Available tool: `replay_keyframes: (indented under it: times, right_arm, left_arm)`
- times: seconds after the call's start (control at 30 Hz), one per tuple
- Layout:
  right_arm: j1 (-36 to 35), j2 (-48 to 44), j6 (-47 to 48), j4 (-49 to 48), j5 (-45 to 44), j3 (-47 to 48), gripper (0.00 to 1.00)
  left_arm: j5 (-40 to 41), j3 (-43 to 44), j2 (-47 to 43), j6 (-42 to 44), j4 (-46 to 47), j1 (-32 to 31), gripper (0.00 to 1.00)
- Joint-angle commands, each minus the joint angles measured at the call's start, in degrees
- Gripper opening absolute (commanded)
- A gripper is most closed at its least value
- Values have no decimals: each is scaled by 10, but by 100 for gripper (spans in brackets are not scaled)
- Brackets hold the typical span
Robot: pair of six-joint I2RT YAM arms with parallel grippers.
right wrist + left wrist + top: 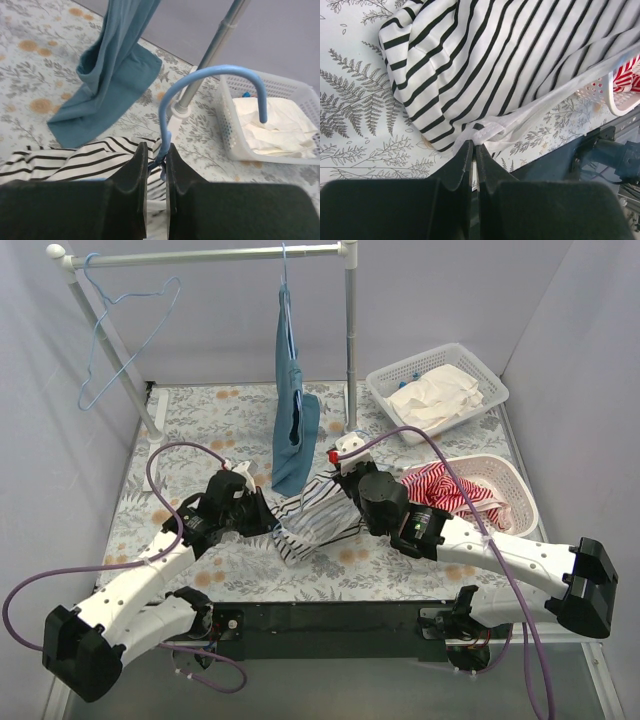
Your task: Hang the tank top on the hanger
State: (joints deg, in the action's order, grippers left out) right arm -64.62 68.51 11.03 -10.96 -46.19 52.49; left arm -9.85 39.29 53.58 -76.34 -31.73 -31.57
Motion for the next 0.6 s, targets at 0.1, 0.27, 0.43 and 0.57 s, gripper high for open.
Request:
replay_keyframes:
  times: [0.1,0.27,0.43,0.57]
  right_arm:
    - [13,0,68,9,-64,9,1]
    - [13,-12,66,6,-61,0,1]
    - [13,-15,63,4,-57,1,1]
    - [13,-14,61,5,-48,9,1]
  left_arm:
    - [-35,13,-36,22,-19,13,0]
    - [-47,21,-39,21,-23,19,0]
    - [-56,47,-40,26,-36,19,0]
    - [-63,82,-37,36,-51,19,0]
